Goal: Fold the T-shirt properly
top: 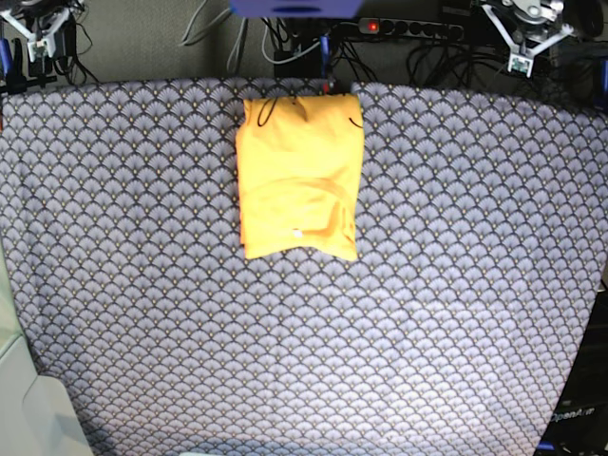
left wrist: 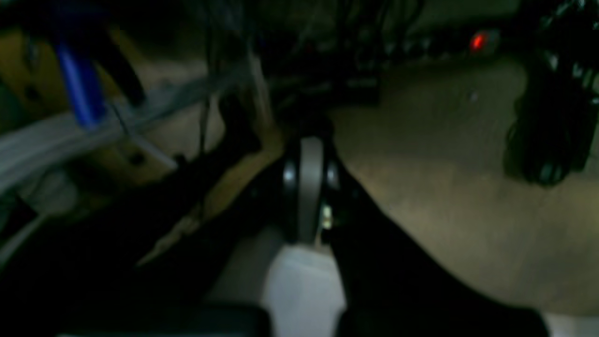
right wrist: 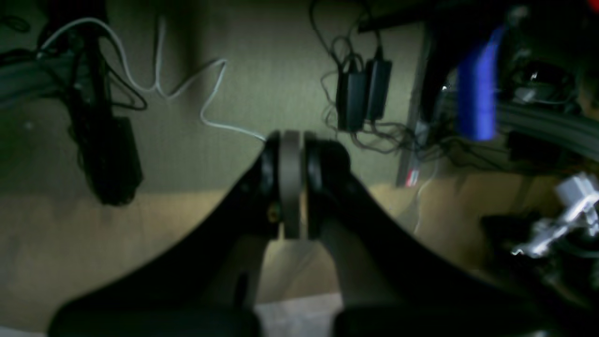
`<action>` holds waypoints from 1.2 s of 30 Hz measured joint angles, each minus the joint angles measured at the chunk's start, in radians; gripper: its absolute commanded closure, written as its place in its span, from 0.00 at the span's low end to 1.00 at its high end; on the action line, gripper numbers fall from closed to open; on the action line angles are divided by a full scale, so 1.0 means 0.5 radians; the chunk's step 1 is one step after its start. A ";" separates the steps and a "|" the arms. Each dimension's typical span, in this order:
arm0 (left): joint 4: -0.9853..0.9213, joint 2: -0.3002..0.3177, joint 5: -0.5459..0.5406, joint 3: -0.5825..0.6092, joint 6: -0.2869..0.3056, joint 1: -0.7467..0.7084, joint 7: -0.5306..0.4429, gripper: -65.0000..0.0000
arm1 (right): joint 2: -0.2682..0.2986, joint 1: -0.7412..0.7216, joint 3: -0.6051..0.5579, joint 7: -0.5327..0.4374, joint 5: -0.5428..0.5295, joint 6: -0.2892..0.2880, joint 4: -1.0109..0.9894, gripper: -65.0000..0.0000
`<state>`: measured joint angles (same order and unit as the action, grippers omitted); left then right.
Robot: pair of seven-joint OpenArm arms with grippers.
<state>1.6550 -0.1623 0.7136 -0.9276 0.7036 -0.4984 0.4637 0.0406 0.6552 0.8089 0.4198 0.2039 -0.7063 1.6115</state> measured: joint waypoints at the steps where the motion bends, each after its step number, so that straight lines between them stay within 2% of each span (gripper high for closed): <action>1: -0.040 0.002 -0.002 0.000 0.000 0.000 -0.058 1.00 | -0.016 -0.056 0.040 -0.072 0.091 0.007 -0.079 1.00; 5: -0.251 -0.008 -0.008 0.005 0.001 0.017 -0.163 1.00 | -0.086 -0.217 0.268 -0.365 0.333 0.007 -0.376 1.00; 8: -0.381 -0.002 -0.002 0.004 -0.001 0.017 -0.205 1.00 | -0.098 -0.280 0.398 -0.538 0.482 0.008 -0.591 1.00; 11: -0.558 0.002 -0.002 0.004 -0.002 0.030 -0.265 1.00 | -0.079 -0.326 0.444 -0.753 0.504 0.015 -0.882 1.00; 15: -0.884 0.002 0.007 0.000 -0.004 0.115 -0.344 1.00 | 0.021 -0.397 0.439 -0.903 0.514 0.017 -1.301 1.00; 19: -1.206 0.003 -0.008 0.001 -0.007 0.159 -0.575 1.00 | 0.155 -0.499 0.438 -1.067 0.504 0.024 -1.762 1.00; 22: -1.469 0.011 -0.010 0.003 -0.023 0.179 -0.732 1.00 | 0.233 -0.549 0.404 -1.270 0.503 0.025 -2.107 1.00; 25: -1.741 0.011 0.008 0.000 -0.024 0.243 -0.741 1.00 | 0.309 -0.602 0.300 -1.497 0.645 0.038 -2.476 1.00; 29: -2.196 0.029 -0.013 0.002 -0.039 0.375 -0.846 1.00 | 0.341 -0.721 0.200 -1.765 0.832 0.037 -2.940 1.00; 30: -2.316 0.056 -0.030 -0.003 -0.045 0.402 -0.908 1.00 | 0.341 -0.752 0.157 -1.775 0.874 0.072 -3.002 1.00; 32: -2.544 0.131 -0.022 0.000 -0.043 0.449 -1.032 1.00 | 0.340 -0.801 0.085 -1.774 0.956 0.279 -3.062 1.00; 33: -2.644 0.160 -0.028 -0.001 -0.080 0.465 -1.094 1.00 | 0.349 -0.822 0.069 -1.778 0.966 0.378 -3.083 1.00; 35: -2.863 0.215 -0.024 0.000 -0.268 0.519 -1.209 1.00 | 0.359 -0.859 0.022 -1.794 1.038 0.562 -3.115 1.00; 36: -2.972 0.244 -0.019 0.000 -0.324 0.547 -1.278 1.00 | 0.346 -0.872 -0.006 -1.797 1.047 0.644 -3.121 1.00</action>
<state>0.1688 -0.0402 0.7040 -0.9276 0.5415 -0.2249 -0.1753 0.2138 0.2192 0.8059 -0.4786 0.7273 -0.3843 0.0509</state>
